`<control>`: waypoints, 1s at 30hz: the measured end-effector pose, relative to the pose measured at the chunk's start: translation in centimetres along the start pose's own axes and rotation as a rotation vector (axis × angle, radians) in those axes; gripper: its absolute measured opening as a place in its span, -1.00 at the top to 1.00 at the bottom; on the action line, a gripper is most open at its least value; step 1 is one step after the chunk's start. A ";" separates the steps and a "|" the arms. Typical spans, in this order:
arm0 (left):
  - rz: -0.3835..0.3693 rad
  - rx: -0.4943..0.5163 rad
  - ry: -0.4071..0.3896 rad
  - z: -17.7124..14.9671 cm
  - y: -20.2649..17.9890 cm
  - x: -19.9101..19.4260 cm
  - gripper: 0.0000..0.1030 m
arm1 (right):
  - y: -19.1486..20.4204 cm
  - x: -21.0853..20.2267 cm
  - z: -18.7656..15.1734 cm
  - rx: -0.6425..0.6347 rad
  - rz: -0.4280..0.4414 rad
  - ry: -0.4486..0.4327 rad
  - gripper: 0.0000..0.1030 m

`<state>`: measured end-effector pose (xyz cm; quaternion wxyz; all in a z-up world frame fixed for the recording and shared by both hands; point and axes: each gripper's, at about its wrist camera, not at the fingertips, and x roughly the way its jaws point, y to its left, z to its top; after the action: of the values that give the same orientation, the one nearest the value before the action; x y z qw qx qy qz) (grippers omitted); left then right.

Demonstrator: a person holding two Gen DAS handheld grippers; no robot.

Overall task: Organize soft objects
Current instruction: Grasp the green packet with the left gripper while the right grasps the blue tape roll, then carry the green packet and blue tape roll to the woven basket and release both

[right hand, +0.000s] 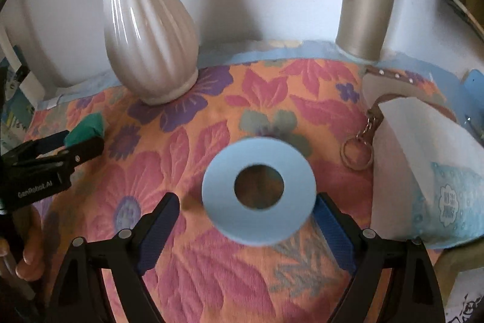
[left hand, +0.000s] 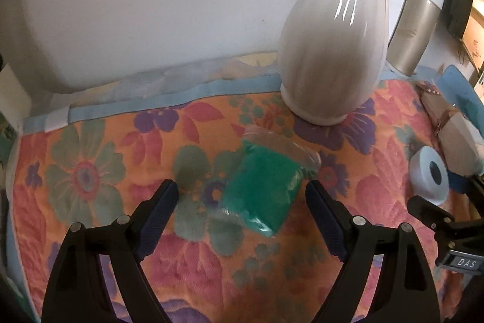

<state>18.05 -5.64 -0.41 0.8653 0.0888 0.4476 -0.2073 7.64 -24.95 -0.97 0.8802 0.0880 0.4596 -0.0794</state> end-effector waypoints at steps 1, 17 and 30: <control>0.000 0.009 -0.008 0.0 -0.2 -0.1 -0.56 | 0.3 0.1 0.0 -0.010 -0.014 -0.007 -0.68; -0.138 0.051 -0.084 -5.9 -4.2 -9.8 0.31 | -1.1 -6.1 -5.1 0.064 0.202 -0.015 -0.25; -0.484 0.358 -0.243 -9.8 -23.7 -24.2 0.31 | -10.2 -22.6 -15.2 0.012 0.063 -0.135 -0.25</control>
<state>-12.00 -16.86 14.31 0.8086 0.1050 0.3058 -0.4915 -19.51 -30.09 8.27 0.9108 0.1022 0.3955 -0.0603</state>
